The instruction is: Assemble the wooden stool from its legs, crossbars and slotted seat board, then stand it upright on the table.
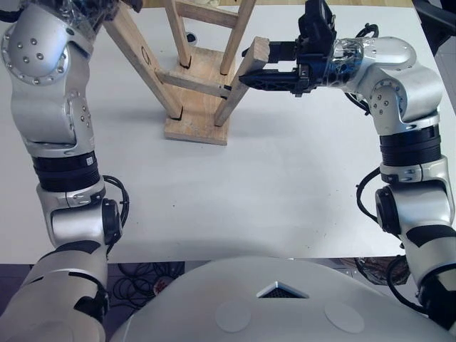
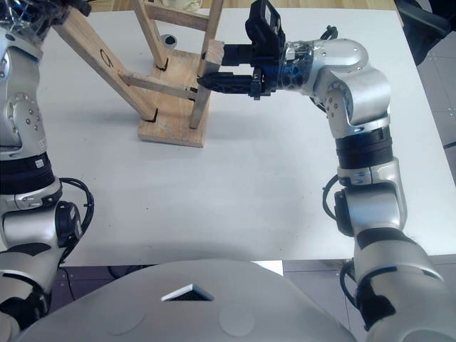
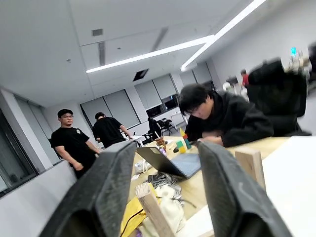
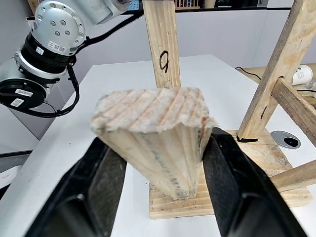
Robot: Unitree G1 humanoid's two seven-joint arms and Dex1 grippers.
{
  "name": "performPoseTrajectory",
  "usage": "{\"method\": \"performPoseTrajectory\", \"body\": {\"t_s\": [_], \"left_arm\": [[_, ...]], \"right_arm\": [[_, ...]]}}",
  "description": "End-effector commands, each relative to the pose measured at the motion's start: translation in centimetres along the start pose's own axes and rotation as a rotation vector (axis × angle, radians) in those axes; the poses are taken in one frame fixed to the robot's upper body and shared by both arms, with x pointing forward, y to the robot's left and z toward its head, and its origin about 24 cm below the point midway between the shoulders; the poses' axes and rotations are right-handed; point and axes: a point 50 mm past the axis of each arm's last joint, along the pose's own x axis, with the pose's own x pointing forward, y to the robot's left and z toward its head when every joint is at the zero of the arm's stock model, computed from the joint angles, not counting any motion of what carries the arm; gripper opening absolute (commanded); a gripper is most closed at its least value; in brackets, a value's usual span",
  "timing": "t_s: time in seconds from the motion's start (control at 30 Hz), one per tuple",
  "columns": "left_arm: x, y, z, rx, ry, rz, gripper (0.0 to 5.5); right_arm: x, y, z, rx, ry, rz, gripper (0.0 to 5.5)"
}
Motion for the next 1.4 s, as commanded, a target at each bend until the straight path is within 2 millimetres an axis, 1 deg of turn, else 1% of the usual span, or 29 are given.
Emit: {"method": "performPoseTrajectory", "body": {"t_s": [0.03, 0.17, 0.23, 0.3, 0.37, 0.4, 0.47, 0.53, 0.6, 0.67, 0.77, 0.8, 1.0, 1.07, 1.1, 1.13, 1.17, 1.2, 1.23, 1.27, 1.3, 1.33, 1.37, 1.4], "left_arm": [[0.0, -1.7, -0.3, 0.050, 0.100, -0.082, 1.51], [0.0, -3.0, -2.9, -0.073, 0.183, -0.101, 0.88], [0.0, -3.6, -3.8, -0.109, 0.203, -0.103, 0.61], [0.1, -3.8, -4.1, -0.124, 0.204, -0.102, 0.23], [0.3, -3.9, -4.2, -0.131, 0.207, -0.103, 0.01], [0.3, -4.0, -4.4, -0.123, 0.226, -0.102, 0.01], [-0.4, -4.8, -5.6, -0.065, 0.361, -0.119, 0.01], [-1.8, -6.8, -7.8, -0.022, 0.530, -0.162, 0.01], [-2.6, -8.6, -9.3, 0.009, 0.625, -0.206, 0.01], [-3.0, -9.9, -10.2, 0.009, 0.667, -0.230, 0.01], [-3.4, -10.1, -11.0, 0.017, 0.701, -0.233, 0.01], [-3.5, -10.1, -11.2, 0.021, 0.707, -0.232, 0.00], [-3.7, -10.2, -11.4, 0.001, 0.702, -0.235, 0.00], [-2.0, -9.5, -9.1, -0.073, 0.534, -0.196, 0.00], [-0.8, -8.6, -6.9, -0.115, 0.385, -0.150, 0.00], [-0.2, -7.8, -5.1, -0.142, 0.271, -0.115, 0.00], [0.3, -6.7, -2.8, -0.159, 0.132, -0.086, 0.00], [0.7, -5.3, 0.2, -0.236, -0.038, -0.076, 0.00], [0.6, -4.3, 2.1, -0.276, -0.144, -0.063, 0.00], [0.4, -2.8, 3.8, -0.318, -0.230, -0.024, 0.00], [0.1, -1.2, 4.8, -0.343, -0.271, 0.023, 0.00], [-0.3, 0.2, 5.4, -0.353, -0.280, 0.068, 0.00], [-0.7, 1.5, 5.7, -0.357, -0.273, 0.116, 0.00], [-1.5, 3.1, 5.4, -0.335, -0.219, 0.171, 0.00]], "right_arm": [[1.0, 0.6, -3.8, 0.167, 0.100, 0.010, 2.17], [1.5, 0.4, -3.7, 0.154, 0.137, 0.017, 2.17], [2.0, 0.4, -3.6, 0.130, 0.182, 0.045, 2.17], [2.3, 0.4, -3.6, 0.106, 0.233, 0.071, 2.17], [2.5, 0.3, -3.8, 0.096, 0.274, 0.074, 2.17], [2.5, 0.1, -3.9, 0.094, 0.287, 0.066, 2.17], [2.5, -0.1, -4.0, 0.098, 0.301, 0.050, 2.17], [2.5, -0.1, -4.1, 0.101, 0.302, 0.045, 2.17], [2.6, 0.0, -4.1, 0.100, 0.299, 0.044, 2.17], [2.8, 0.0, -3.9, 0.096, 0.289, 0.045, 2.17], [2.9, 0.2, -3.4, 0.100, 0.262, 0.056, 2.17], [2.6, 0.3, -3.3, 0.109, 0.248, 0.062, 2.43], [1.6, 0.7, -1.9, 0.183, 0.129, 0.092, 3.54], [0.4, 0.4, -3.2, 0.151, 0.187, 0.013, 3.60], [-0.1, 0.4, -4.0, 0.152, 0.203, -0.034, 3.60], [-0.4, 0.3, -4.5, 0.154, 0.209, -0.073, 3.42], [-0.6, 0.3, -4.9, 0.164, 0.198, -0.118, 3.30], [-0.8, 0.2, -5.3, 0.178, 0.184, -0.178, 3.13], [-1.0, 0.2, -5.6, 0.188, 0.175, -0.220, 2.97], [-1.2, 0.2, -5.9, 0.200, 0.165, -0.270, 2.76], [-1.4, 0.0, -6.1, 0.201, 0.162, -0.330, 2.58], [-1.5, -0.1, -6.2, 0.194, 0.161, -0.384, 2.39], [-1.7, -0.3, -6.1, 0.183, 0.152, -0.451, 2.18], [-1.8, -0.5, -5.8, 0.171, 0.132, -0.532, 1.91]]}}
